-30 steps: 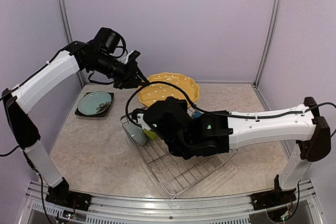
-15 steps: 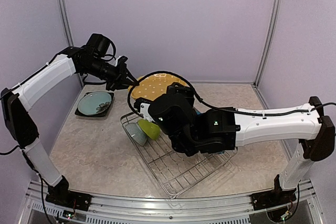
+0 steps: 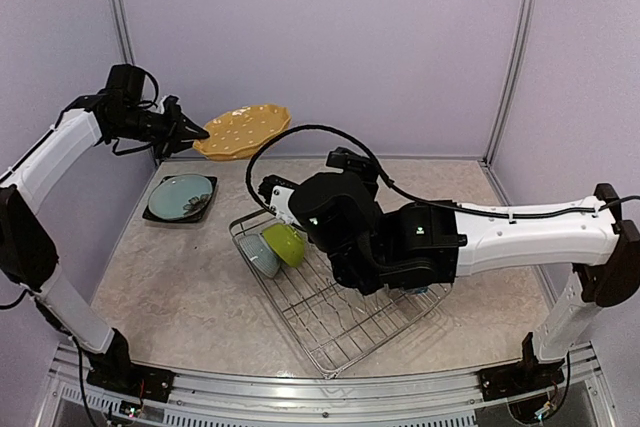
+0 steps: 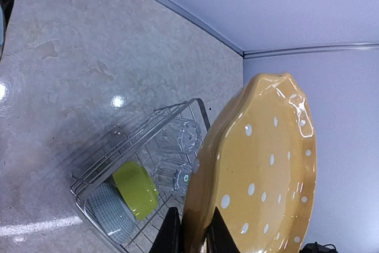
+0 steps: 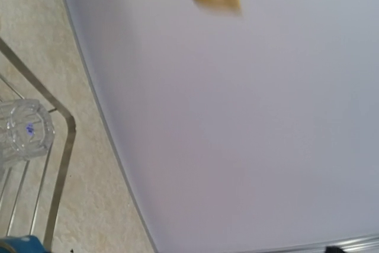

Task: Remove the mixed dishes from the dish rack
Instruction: Place the plate on the plate.

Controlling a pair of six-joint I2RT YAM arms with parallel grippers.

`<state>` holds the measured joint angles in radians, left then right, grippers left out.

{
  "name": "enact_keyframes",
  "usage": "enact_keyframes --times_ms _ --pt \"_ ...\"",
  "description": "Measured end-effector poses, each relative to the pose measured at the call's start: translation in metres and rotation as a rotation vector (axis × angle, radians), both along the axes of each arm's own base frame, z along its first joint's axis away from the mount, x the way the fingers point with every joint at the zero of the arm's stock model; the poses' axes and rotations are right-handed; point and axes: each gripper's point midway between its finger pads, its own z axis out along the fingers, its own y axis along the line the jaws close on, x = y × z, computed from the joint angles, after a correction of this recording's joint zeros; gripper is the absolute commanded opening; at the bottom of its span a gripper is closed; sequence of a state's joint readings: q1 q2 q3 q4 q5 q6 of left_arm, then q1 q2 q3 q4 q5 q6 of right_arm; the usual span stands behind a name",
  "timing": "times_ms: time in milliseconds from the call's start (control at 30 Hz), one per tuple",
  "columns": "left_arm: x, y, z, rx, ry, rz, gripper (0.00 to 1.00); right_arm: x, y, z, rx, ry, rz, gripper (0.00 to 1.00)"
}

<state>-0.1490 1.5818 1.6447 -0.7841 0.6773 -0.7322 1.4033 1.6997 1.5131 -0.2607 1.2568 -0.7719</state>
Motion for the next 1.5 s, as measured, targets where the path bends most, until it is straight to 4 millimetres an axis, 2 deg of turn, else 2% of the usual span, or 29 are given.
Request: enact_keyframes --times_ms 167,233,333,600,800,1067,1367,1500 --pt "0.010 0.047 -0.021 -0.023 0.041 0.139 0.00 -0.001 -0.004 0.003 0.037 0.006 -0.006 0.98" --pt "0.013 0.072 -0.032 -0.033 0.065 0.210 0.00 -0.001 -0.006 0.003 0.048 0.013 -0.009 0.98" --pt "0.012 0.103 -0.046 -0.047 0.097 0.299 0.00 -0.002 -0.007 0.003 0.073 0.027 -0.013 0.98" --pt "0.009 0.176 -0.060 -0.047 0.082 0.502 0.00 -0.004 -0.012 0.005 0.144 0.077 -0.020 0.98" --pt "0.001 0.230 -0.087 -0.025 0.107 0.671 0.00 -0.006 -0.019 0.004 0.193 0.120 -0.031 0.98" --pt "0.004 0.248 -0.104 0.063 0.103 0.721 0.00 -0.009 -0.025 0.001 0.235 0.175 -0.043 0.98" --pt "0.018 0.274 -0.148 0.174 0.155 0.776 0.00 -0.006 -0.034 0.008 0.322 0.233 -0.069 0.98" --pt "0.024 0.282 -0.161 0.202 0.158 0.790 0.00 -0.003 -0.043 0.014 0.382 0.256 -0.092 0.98"
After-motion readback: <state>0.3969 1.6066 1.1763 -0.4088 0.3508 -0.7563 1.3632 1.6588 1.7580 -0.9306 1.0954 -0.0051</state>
